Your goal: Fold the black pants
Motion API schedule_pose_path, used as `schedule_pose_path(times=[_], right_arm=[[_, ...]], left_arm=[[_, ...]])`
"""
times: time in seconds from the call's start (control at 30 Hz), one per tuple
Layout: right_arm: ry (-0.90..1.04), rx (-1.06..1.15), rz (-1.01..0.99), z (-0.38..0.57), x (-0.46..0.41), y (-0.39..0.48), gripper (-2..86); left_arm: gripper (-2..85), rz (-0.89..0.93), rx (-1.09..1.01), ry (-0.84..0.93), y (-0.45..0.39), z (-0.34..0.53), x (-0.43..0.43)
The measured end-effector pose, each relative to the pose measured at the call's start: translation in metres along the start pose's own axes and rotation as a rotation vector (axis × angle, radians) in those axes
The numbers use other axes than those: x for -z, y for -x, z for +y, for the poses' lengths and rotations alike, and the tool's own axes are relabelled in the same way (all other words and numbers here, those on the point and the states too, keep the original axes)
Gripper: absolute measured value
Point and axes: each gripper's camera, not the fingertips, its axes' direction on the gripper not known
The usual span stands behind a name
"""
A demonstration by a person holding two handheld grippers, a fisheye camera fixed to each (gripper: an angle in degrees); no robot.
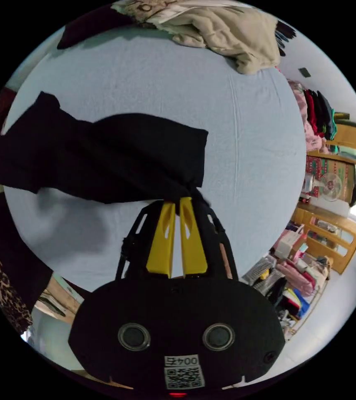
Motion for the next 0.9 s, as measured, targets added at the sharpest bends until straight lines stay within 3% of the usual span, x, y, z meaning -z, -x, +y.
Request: schedule_pose_path(times=[0.13, 0.27, 0.37, 0.5, 0.6, 0.9], right_arm=[[-0.272, -0.302, -0.309, 0.072, 0.058, -0.055, 0.1], [-0.837, -0.612, -0.846, 0.232, 0.140, -0.140, -0.4], [-1.240, -0.730, -1.009, 0.358, 0.190, -0.170, -0.5], [-1.637, -0.780, -0.912, 0.513, 0.258, -0.161, -0.5], [-1.812, -0.789, -0.792, 0.603, 0.299, -0.135, -0.5], [-2.017, -0.707, -0.462, 0.774, 0.402, -0.030, -0.5]], left_arm=[[0.7, -0.043, -0.072, 0.007, -0.018, -0.028, 0.016], [0.9, -0.057, -0.185, -0.034, -0.039, -0.079, 0.054], [1.2, -0.113, -0.279, -0.086, -0.058, -0.118, 0.092], [1.5, -0.134, -0.374, -0.215, -0.084, -0.159, 0.149], [1.5, -0.141, -0.404, -0.271, -0.098, -0.181, 0.184], [1.2, -0.035, -0.522, -0.356, -0.133, -0.203, 0.261]])
